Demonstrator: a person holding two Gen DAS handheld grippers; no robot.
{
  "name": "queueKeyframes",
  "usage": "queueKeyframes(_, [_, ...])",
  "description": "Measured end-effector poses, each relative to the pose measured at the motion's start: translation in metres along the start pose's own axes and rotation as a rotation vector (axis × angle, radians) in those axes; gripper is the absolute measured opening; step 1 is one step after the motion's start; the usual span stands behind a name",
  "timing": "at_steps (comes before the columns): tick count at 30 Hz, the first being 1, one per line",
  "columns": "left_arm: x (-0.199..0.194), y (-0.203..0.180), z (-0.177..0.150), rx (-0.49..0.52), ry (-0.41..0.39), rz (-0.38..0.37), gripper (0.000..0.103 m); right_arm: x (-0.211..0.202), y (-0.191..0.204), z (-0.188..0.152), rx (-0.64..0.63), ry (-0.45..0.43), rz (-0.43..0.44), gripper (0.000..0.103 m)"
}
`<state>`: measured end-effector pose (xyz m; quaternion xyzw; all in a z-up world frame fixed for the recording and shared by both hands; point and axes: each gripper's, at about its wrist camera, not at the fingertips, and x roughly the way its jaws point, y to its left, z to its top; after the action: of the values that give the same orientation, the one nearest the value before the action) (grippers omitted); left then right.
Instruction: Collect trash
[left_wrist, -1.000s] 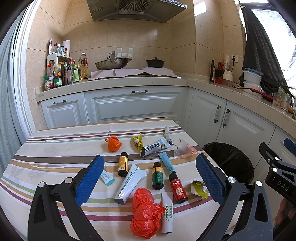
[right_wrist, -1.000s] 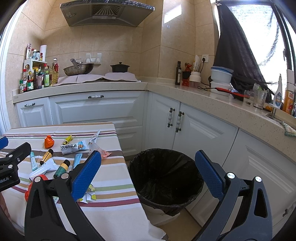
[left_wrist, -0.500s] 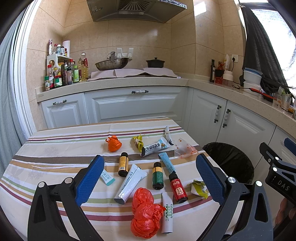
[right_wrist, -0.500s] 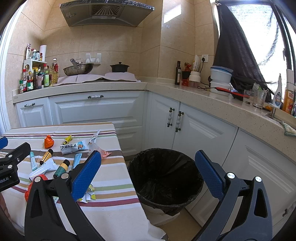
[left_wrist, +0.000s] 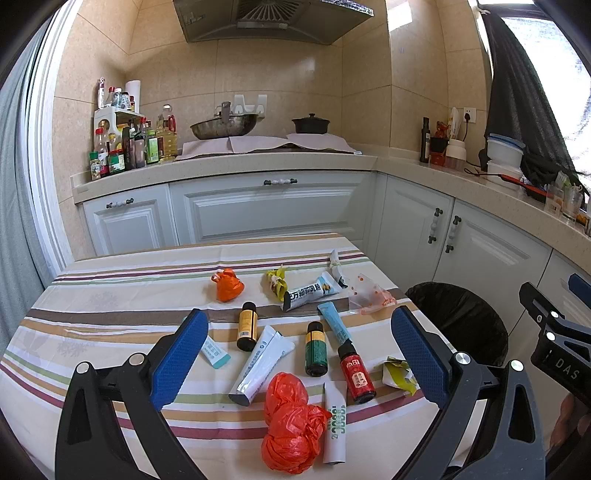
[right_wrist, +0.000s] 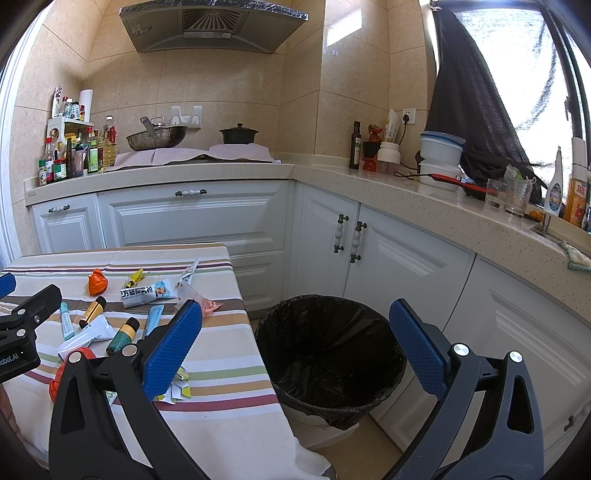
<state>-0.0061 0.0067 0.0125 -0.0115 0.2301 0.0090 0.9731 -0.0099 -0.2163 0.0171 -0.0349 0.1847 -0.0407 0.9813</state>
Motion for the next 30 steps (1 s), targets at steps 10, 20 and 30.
queueKeyframes(10, [0.0, 0.0, 0.0, 0.002, 0.0, 0.001, 0.097, 0.0, 0.0, 0.0, 0.0, 0.0, -0.001, 0.099])
queueKeyframes(20, [0.0, 0.005, -0.006, 0.004, 0.011, 0.013, 0.097, 0.006, 0.0, -0.004, 0.007, 0.026, 0.017, 0.099])
queueKeyframes(30, [0.011, 0.038, -0.026, -0.026, 0.088, 0.073, 0.096, 0.022, 0.032, -0.023, -0.031, 0.081, 0.093, 0.099])
